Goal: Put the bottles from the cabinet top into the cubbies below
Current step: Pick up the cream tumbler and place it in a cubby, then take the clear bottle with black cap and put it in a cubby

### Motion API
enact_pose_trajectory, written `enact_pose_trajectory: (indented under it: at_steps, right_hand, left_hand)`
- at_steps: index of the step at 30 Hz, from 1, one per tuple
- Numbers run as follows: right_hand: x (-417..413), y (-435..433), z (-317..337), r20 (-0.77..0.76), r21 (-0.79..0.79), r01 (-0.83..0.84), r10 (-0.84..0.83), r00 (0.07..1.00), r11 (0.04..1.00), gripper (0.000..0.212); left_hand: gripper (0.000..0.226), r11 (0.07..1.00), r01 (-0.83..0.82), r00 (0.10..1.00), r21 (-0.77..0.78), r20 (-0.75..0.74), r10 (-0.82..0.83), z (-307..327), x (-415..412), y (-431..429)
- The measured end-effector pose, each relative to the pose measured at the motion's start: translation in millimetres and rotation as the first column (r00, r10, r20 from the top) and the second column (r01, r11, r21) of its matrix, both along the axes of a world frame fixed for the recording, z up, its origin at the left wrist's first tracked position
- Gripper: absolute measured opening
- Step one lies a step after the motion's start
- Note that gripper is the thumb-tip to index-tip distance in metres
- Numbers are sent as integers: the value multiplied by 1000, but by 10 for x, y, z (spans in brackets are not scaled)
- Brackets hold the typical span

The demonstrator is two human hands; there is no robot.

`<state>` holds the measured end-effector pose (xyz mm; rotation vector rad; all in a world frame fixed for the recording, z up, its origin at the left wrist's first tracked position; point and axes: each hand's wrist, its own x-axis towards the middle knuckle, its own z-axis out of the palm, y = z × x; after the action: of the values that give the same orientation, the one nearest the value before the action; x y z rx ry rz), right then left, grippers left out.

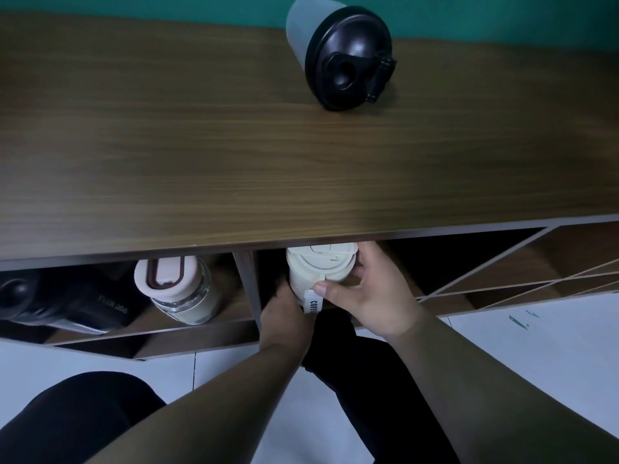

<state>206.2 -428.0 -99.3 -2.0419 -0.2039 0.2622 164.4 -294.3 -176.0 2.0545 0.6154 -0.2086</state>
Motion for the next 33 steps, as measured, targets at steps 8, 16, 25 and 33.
enact_pose_trajectory:
  at_steps: [8,16,25,33]
  right_hand:
    - [-205,-29,272,-46,-74,-55,52,998,996,91]
    - [-637,-25,710,11,-169,39,-38,999,985,85]
    - [-1138,156,1325,204,-23,301,-290,935,953,36]
    - [-412,556,2101,259,-16,396,-379,888,918,51]
  left_hand:
    - [102,989,94,994,-112,-42,-100,228,-419,188]
    - [69,962,194,981,-193,58,-186,829,-810,589]
    - [20,900,319,885,-296,434,-171,1671,-1062,843]
    - [16,863,325,869,-387,482,-111,1734,-865,938]
